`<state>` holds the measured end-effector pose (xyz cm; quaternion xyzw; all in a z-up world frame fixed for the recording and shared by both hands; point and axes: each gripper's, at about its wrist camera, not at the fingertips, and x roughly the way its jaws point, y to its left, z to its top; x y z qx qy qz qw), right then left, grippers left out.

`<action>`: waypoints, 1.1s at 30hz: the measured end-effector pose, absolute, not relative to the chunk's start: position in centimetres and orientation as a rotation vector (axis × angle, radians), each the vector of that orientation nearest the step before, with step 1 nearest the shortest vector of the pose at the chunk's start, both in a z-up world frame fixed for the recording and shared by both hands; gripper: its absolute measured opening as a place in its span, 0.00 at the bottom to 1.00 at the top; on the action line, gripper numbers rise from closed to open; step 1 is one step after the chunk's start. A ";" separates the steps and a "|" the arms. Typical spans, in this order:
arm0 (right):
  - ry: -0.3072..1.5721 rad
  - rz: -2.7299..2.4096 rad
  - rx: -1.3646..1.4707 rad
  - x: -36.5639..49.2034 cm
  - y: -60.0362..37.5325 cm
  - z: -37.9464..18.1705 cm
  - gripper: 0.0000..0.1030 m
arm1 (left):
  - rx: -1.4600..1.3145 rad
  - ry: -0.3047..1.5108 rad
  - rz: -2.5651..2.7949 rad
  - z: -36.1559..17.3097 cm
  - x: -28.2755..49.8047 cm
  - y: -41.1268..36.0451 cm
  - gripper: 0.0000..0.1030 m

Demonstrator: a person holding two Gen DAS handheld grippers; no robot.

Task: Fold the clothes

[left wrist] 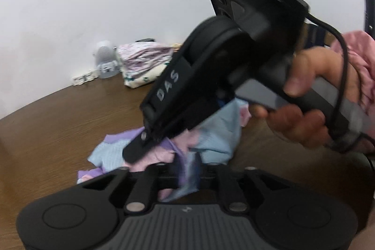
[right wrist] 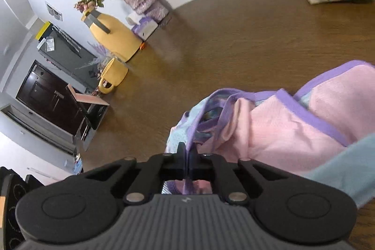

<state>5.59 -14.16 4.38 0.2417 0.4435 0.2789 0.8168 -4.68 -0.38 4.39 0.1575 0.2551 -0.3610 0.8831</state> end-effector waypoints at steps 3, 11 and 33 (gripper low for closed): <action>0.869 0.568 0.551 3.0 -17.0 5.2 0.02 | 0.309 0.495 -0.760 5.1 -5.6 1.1 0.52; 0.720 0.379 0.611 -4.7 -26.2 6.5 0.02 | 0.246 0.524 -0.604 7.2 -1.6 3.8 0.52; 0.615 0.443 0.636 -7.1 -27.2 6.6 0.02 | 0.441 0.759 -0.661 3.0 -3.0 -3.1 0.13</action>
